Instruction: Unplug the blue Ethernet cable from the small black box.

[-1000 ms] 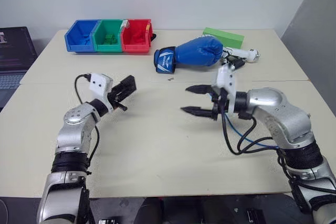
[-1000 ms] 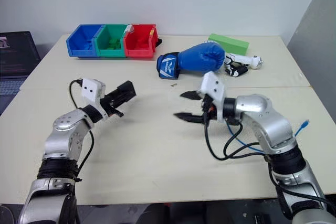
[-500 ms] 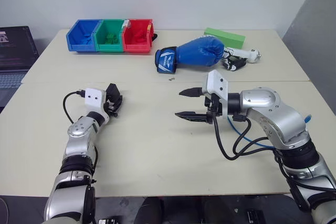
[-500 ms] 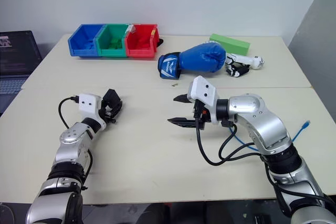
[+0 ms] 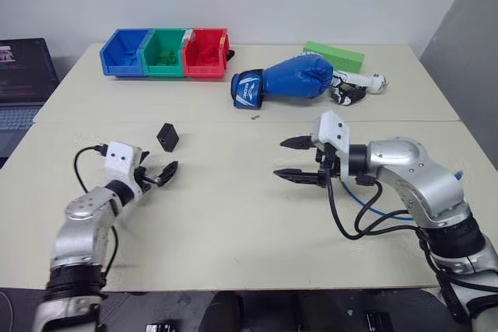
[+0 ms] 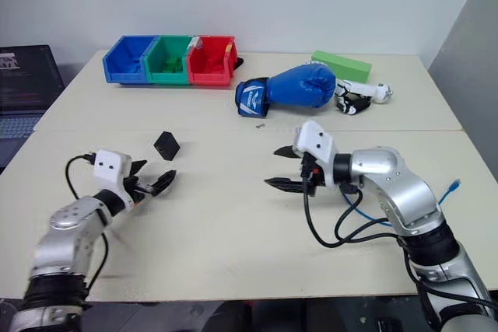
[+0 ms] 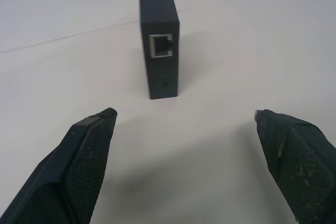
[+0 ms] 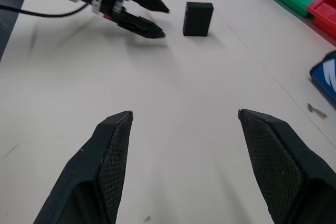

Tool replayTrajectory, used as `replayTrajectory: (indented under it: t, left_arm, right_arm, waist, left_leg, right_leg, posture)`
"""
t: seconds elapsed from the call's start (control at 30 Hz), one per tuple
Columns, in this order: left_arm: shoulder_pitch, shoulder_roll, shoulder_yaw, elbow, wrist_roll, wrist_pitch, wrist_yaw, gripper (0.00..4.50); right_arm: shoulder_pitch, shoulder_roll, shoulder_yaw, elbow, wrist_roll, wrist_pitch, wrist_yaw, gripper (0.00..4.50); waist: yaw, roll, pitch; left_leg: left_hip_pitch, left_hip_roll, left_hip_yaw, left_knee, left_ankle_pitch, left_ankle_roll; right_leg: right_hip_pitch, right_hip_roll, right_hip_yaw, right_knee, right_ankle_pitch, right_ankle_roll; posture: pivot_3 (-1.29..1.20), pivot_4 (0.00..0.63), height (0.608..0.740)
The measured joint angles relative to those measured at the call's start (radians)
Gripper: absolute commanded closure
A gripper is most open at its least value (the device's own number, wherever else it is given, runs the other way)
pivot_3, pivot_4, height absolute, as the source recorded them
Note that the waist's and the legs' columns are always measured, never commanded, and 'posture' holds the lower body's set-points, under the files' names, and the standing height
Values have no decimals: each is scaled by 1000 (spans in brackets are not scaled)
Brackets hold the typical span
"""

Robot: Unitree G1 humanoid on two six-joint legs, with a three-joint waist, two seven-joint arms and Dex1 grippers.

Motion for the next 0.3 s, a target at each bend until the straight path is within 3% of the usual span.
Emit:
replayTrajectory:
  t: [0.3]
  left_arm:
    - [35,212,39,-144,-109,108,-271,18]
  right_arm:
    - [48,-113,-151,100,46,4,52,1100]
  waist:
    - [-1,1,1]
  left_leg:
    - [0,1,1,-1,0,0]
  right_leg:
    - [0,2,1,-1,0,0]
  posture:
    - [0,150,740]
